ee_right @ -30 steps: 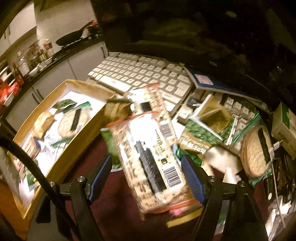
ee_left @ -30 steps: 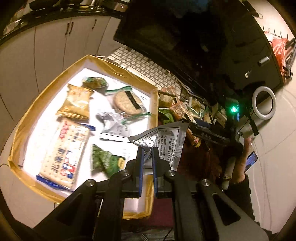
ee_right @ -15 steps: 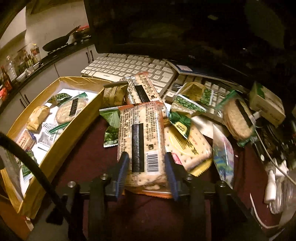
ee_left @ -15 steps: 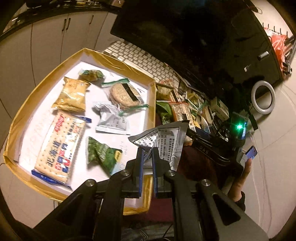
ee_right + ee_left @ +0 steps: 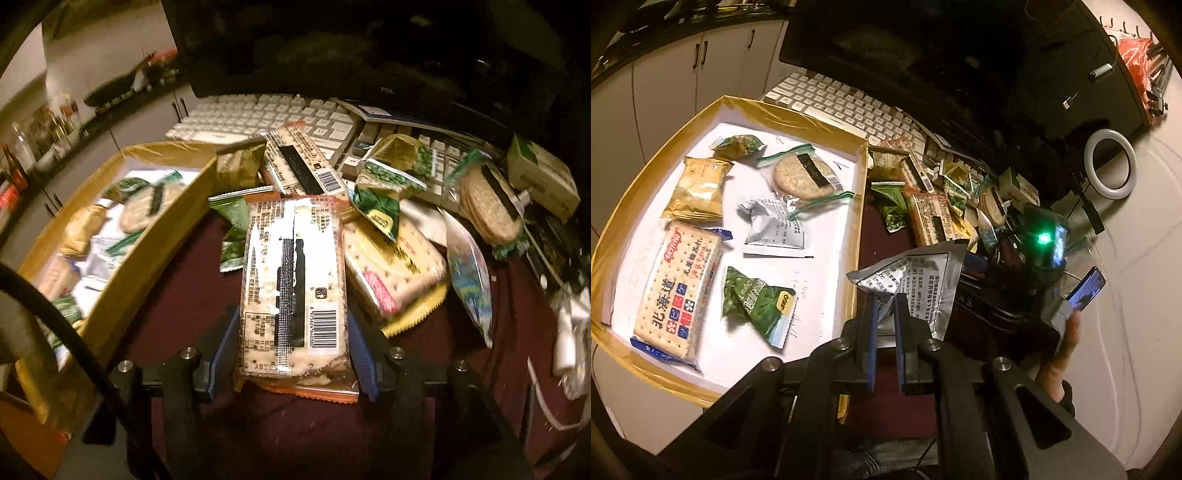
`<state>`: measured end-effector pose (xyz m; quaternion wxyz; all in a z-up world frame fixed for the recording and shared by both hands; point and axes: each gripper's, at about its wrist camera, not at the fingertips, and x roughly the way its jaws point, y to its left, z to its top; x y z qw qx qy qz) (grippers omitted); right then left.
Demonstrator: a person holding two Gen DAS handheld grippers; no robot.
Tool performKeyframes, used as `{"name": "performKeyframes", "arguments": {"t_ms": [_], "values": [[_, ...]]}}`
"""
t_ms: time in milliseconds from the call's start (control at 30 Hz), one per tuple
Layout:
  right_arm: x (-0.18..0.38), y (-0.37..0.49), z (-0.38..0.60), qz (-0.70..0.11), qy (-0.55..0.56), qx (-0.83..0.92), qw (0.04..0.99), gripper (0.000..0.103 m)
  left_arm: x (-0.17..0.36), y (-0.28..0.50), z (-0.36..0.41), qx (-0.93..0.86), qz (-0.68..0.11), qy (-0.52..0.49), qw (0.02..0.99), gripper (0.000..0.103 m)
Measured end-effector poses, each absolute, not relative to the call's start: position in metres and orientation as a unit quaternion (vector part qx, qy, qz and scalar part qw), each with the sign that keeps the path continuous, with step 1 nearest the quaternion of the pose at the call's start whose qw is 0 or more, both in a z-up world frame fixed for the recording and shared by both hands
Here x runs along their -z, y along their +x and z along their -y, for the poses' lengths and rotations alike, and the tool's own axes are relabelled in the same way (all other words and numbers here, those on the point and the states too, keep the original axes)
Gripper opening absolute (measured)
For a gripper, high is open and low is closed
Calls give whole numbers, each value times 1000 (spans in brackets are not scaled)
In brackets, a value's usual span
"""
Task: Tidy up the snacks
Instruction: 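Place the silver sachet and long cracker pack into the tray, opening both tools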
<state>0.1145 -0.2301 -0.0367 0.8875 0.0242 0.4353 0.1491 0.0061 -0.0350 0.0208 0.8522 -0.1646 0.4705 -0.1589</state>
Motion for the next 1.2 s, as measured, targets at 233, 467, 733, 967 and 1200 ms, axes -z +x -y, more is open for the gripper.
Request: {"name": "performKeyframes", "arguments": {"t_ms": [233, 467, 733, 967, 1200], "values": [[47, 79, 274, -425, 151, -185, 873, 56, -13, 13, 49, 173, -481, -154, 845, 9], [43, 63, 284, -389, 176, -194, 883, 56, -3, 21, 71, 182, -495, -134, 839, 9], [30, 54, 276, -362, 157, -207, 895, 56, -8, 14, 58, 180, -485, -152, 842, 9], [1, 65, 238, -364, 163, -267, 878, 56, -29, 7, 7, 161, -461, -188, 852, 9], [-13, 95, 179, -394, 138, -286, 863, 56, -33, 29, -54, 112, -464, -219, 851, 9]]}}
